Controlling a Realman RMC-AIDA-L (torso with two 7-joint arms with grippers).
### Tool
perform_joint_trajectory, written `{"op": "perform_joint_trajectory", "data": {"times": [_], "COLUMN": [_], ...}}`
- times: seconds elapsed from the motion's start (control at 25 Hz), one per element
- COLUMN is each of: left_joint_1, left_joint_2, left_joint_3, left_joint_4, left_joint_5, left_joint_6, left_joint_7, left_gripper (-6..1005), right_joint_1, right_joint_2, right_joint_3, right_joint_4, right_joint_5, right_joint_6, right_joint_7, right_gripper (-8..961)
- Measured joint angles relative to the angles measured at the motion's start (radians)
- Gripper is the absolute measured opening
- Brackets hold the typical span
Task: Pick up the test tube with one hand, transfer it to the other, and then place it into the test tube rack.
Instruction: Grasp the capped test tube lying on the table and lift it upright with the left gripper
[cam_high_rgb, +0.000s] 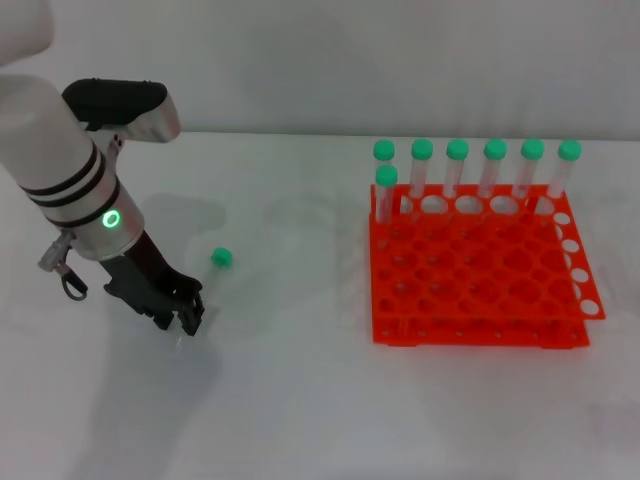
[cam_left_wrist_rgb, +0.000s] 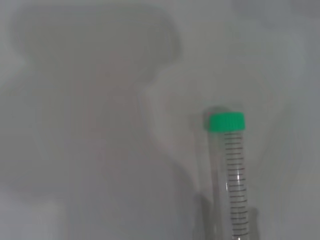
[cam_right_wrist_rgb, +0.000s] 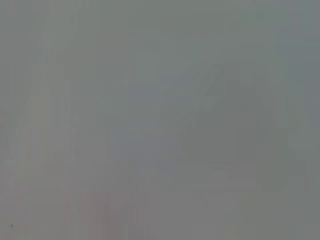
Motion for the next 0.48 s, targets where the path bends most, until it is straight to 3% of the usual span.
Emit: {"op": "perform_joint_trajectory", "data": {"times": [0.48], "left_joint_1": [0.003], "left_joint_2": [-0.004], "left_joint_3": [0.000], "left_joint_4": [0.000], "left_joint_5": [0.009], "left_joint_6": [-0.022], "left_joint_7": [0.000], "left_gripper": [254], "right_joint_1": [0.000], "right_joint_2": [0.000], "right_joint_3": [-0.001], "right_joint_4": [0.000], "right_joint_5": [-0.005], "right_joint_6": [0.002], "right_joint_7": [0.000], "right_gripper": [709]}}
